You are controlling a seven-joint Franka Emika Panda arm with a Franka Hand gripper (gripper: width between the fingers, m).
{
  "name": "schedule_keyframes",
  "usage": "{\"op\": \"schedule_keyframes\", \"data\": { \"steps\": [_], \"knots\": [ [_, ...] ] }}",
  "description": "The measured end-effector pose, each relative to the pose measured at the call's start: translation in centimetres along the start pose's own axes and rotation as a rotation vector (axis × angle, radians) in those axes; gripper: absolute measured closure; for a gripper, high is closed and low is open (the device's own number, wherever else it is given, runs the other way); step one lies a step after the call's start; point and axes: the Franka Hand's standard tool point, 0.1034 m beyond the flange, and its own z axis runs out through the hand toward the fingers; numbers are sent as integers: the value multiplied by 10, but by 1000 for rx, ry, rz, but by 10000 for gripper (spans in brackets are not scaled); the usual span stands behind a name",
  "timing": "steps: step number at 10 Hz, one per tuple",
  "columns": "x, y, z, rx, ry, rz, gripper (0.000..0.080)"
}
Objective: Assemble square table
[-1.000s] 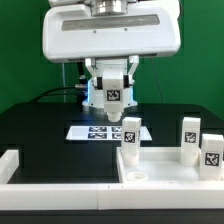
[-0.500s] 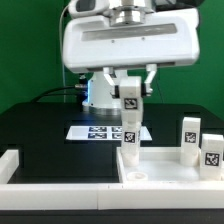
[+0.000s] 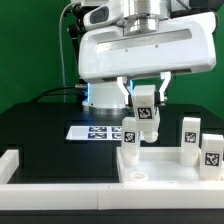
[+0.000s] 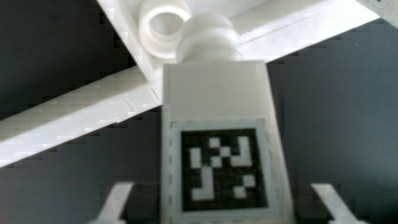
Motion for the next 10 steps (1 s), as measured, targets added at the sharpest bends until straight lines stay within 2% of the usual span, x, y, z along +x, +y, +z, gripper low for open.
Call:
{"op": "schedule_keyframes", "data": {
  "steps": [1,2,3,5,6,7,10],
  "knots": [
    [-1,0,1,-1,4,10,511],
    [-8,-4,8,-11,68,85,511],
    [-17,-8,13,-20,73,74,511],
    [-22,-23,15,-22,115,154,511],
    [-29,-26,19,-38,102,148,511],
    [-31,-21,21,-62,49,147,511],
    [-29,-20,21,-62,65,145,511]
  ]
}}
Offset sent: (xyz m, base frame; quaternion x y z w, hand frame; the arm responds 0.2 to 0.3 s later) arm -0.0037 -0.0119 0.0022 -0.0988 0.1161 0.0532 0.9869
